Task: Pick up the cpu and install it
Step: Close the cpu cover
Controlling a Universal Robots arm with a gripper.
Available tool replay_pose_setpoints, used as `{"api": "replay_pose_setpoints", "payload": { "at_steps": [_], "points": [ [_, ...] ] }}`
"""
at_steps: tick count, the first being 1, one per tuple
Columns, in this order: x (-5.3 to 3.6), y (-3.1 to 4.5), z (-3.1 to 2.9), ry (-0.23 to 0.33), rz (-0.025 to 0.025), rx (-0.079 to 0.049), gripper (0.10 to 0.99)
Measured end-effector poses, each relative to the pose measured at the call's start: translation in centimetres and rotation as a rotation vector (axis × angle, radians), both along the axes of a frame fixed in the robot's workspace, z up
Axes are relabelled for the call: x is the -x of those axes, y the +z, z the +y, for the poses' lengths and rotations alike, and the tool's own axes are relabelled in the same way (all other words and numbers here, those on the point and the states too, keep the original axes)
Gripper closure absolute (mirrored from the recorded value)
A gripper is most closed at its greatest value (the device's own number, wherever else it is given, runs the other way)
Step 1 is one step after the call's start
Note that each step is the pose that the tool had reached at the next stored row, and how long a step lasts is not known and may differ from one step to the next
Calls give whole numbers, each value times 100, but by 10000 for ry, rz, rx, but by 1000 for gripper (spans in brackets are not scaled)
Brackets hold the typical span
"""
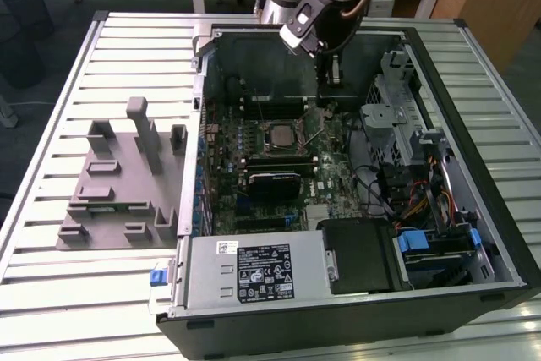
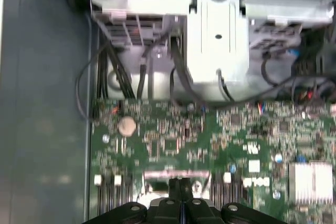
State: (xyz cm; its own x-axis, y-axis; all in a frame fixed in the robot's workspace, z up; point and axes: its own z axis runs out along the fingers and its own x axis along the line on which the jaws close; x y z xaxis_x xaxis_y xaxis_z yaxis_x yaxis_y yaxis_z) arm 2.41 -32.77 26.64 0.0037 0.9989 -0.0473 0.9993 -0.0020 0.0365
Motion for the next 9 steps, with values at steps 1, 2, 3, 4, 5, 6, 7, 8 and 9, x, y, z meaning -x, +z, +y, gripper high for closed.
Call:
{"api": "replay_pose_setpoints", "payload": {
  "at_steps": [1, 2, 3, 4, 5, 6, 7, 8, 9],
  "points": [
    [-43, 0, 0, -1, 7, 2, 980],
    [-88, 0, 0, -1, 15, 3, 980],
    [-129, -1, 0, 0, 22, 2, 980],
    [-166, -3, 0, -1, 30, 1, 980],
    [-191, -13, 0, 0, 45, 1, 980],
    [-205, -32, 0, 1, 59, 2, 980],
    [-213, -50, 0, 0, 64, 1, 980],
    [-220, -68, -1, 0, 68, 2, 980],
    [-226, -85, -1, 0, 70, 3, 980]
  ]
}}
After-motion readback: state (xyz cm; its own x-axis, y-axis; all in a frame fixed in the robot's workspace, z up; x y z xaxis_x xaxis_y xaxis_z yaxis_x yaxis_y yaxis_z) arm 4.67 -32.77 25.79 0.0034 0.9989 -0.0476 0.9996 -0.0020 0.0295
